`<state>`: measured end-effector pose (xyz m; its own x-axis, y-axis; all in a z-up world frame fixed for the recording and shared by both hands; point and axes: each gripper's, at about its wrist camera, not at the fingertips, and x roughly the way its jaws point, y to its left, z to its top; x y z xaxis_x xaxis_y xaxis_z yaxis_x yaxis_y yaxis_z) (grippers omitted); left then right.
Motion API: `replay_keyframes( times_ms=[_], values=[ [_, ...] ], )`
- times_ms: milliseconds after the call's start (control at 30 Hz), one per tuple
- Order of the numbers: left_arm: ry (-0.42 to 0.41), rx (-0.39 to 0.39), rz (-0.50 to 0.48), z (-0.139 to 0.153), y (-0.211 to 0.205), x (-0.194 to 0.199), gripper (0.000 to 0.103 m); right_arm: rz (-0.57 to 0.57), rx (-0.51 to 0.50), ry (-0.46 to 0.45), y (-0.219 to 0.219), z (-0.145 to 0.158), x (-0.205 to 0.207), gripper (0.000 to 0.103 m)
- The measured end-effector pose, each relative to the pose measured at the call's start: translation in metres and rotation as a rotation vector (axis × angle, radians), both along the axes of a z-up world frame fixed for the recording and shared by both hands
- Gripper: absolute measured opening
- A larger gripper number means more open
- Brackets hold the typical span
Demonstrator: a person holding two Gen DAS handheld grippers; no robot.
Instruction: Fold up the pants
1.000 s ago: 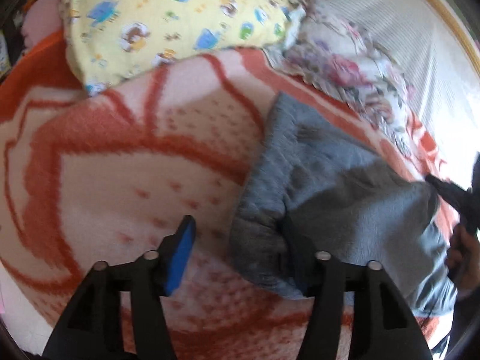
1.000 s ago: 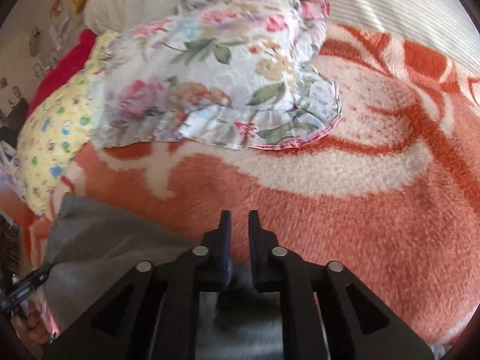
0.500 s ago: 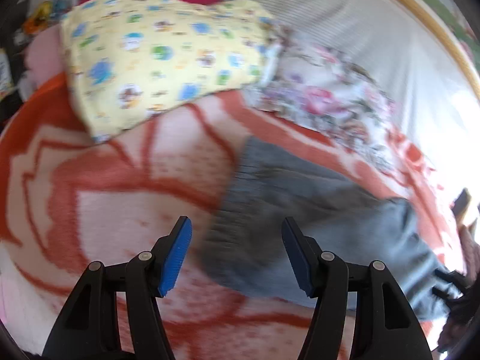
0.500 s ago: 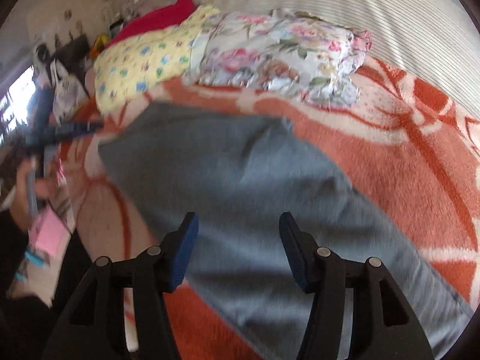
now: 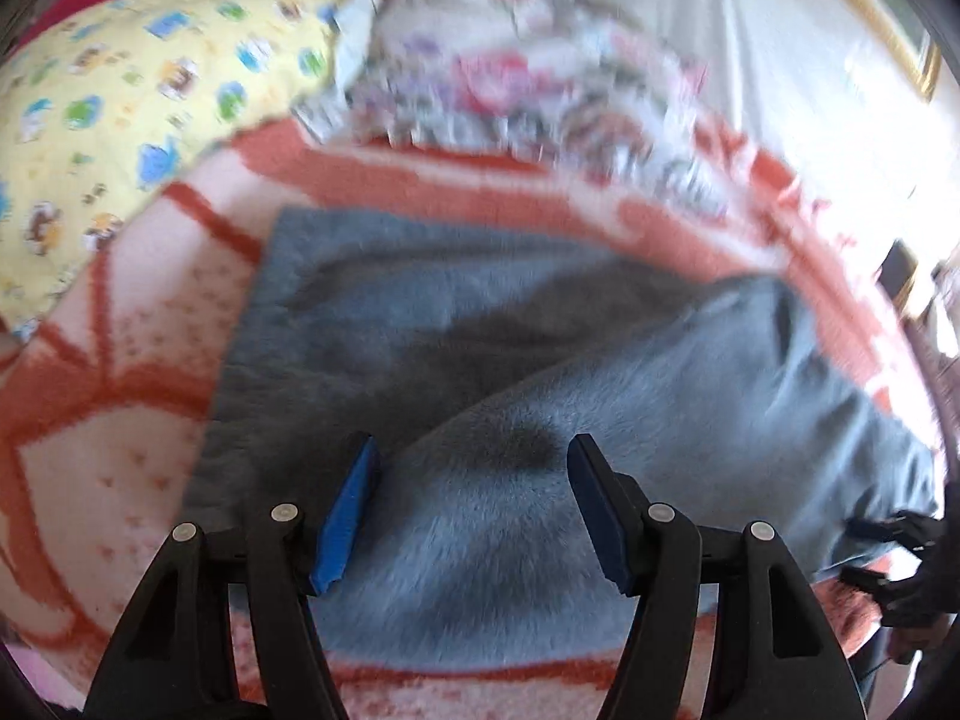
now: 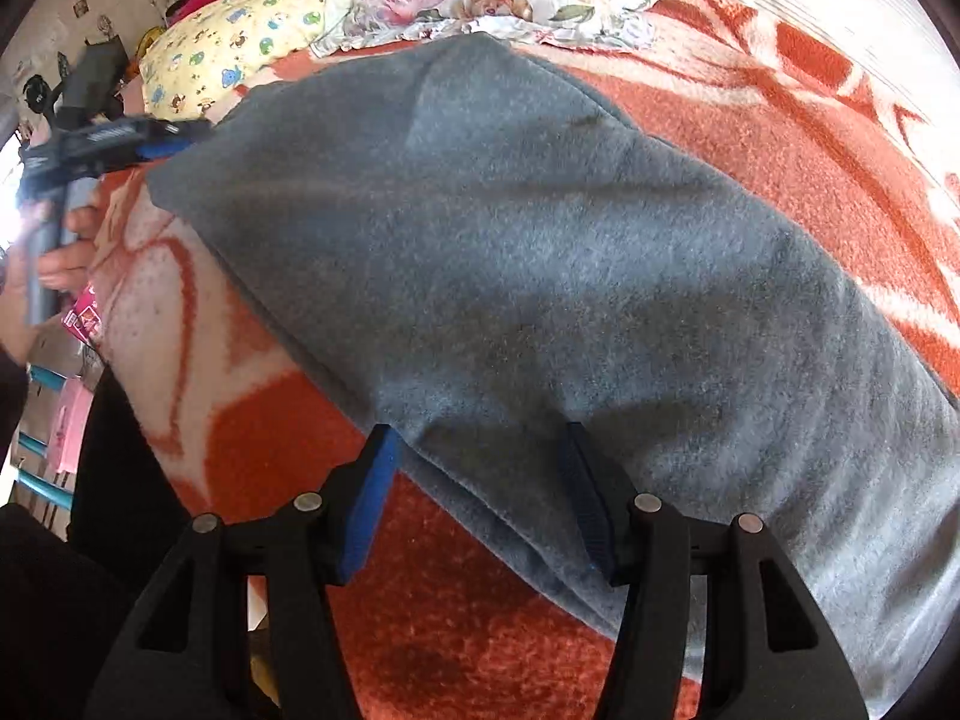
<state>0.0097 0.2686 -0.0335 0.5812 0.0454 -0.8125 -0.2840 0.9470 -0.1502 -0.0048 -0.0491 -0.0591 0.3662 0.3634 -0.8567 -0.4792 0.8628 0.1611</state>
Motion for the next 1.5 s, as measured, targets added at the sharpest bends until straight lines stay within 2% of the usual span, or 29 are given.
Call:
replay_keyframes(
  times_ms=[67, 167, 400, 467, 533, 700, 767, 833, 933, 967, 1000, 1033, 1067, 1100, 1167, 1233, 1267, 1333, 1400, 1467, 1500],
  values=[
    [-0.007, 0.011, 0.007, 0.002, -0.002, 0.002, 0.066, -0.019, 0.038, 0.005, -0.004, 0.011, -0.001, 0.057],
    [-0.034, -0.011, 0.062, 0.010, 0.011, -0.002, 0.066, -0.042, 0.084, -0.045, -0.006, 0.030, 0.006, 0.057],
    [-0.014, -0.035, 0.271, 0.018, 0.075, -0.019, 0.066, -0.158, 0.253, -0.079, 0.012, 0.063, 0.082, 0.057],
    [-0.002, -0.076, 0.322, 0.015, 0.092, -0.035, 0.067, -0.187, 0.329, -0.063, 0.016, 0.068, 0.104, 0.057],
    [0.006, -0.148, 0.376, 0.008, 0.105, -0.057, 0.067, -0.226, 0.388, -0.044, 0.020, 0.069, 0.128, 0.057],
    [0.008, -0.359, 0.452, -0.021, 0.113, -0.098, 0.069, -0.239, 0.400, 0.014, 0.047, 0.060, 0.179, 0.057],
    [0.013, -0.403, 0.460, -0.028, 0.109, -0.098, 0.071, -0.236, 0.378, 0.040, 0.057, 0.054, 0.193, 0.057],
    [0.025, -0.375, 0.461, -0.026, 0.106, -0.092, 0.071, -0.229, 0.362, 0.069, 0.063, 0.047, 0.200, 0.057],
    [0.013, -0.352, 0.408, -0.020, 0.105, -0.074, 0.074, -0.208, 0.343, 0.093, 0.070, 0.037, 0.206, 0.057],
    [0.028, -0.321, 0.396, -0.022, 0.105, -0.061, 0.073, -0.199, 0.345, 0.100, 0.072, 0.032, 0.207, 0.049],
    [0.040, -0.296, 0.394, -0.021, 0.105, -0.054, 0.071, -0.195, 0.344, 0.109, 0.073, 0.027, 0.208, 0.032],
    [0.032, -0.270, 0.376, -0.018, 0.103, -0.046, 0.061, -0.196, 0.336, 0.117, 0.074, 0.023, 0.210, 0.026],
    [0.008, -0.248, 0.345, -0.012, 0.100, -0.038, 0.039, -0.196, 0.338, 0.118, 0.073, 0.021, 0.210, 0.015],
    [-0.013, -0.201, 0.318, -0.003, 0.095, -0.029, 0.034, -0.192, 0.345, 0.107, 0.072, 0.023, 0.209, 0.013],
    [-0.076, -0.143, 0.275, 0.014, 0.089, -0.020, 0.023, -0.196, 0.344, 0.044, 0.068, 0.033, 0.206, 0.011],
    [-0.166, -0.067, 0.251, 0.034, 0.085, -0.017, 0.022, -0.221, 0.367, 0.005, 0.061, 0.041, 0.207, 0.011],
    [-0.184, -0.034, 0.239, 0.037, 0.084, -0.016, 0.022, -0.227, 0.367, -0.002, 0.060, 0.042, 0.208, 0.011],
    [-0.155, 0.014, 0.229, 0.031, 0.083, -0.010, 0.022, -0.217, 0.337, 0.018, 0.064, 0.032, 0.214, 0.012],
    [-0.084, 0.036, 0.221, 0.012, 0.083, -0.005, 0.023, -0.232, 0.290, 0.088, 0.068, 0.013, 0.222, 0.023],
    [-0.024, 0.055, 0.210, -0.005, 0.084, -0.009, 0.032, -0.231, 0.292, 0.086, 0.068, 0.009, 0.219, 0.025],
    [-0.011, 0.066, 0.207, -0.008, 0.084, -0.014, 0.035, -0.232, 0.300, 0.075, 0.067, 0.012, 0.215, 0.030]
  ],
)
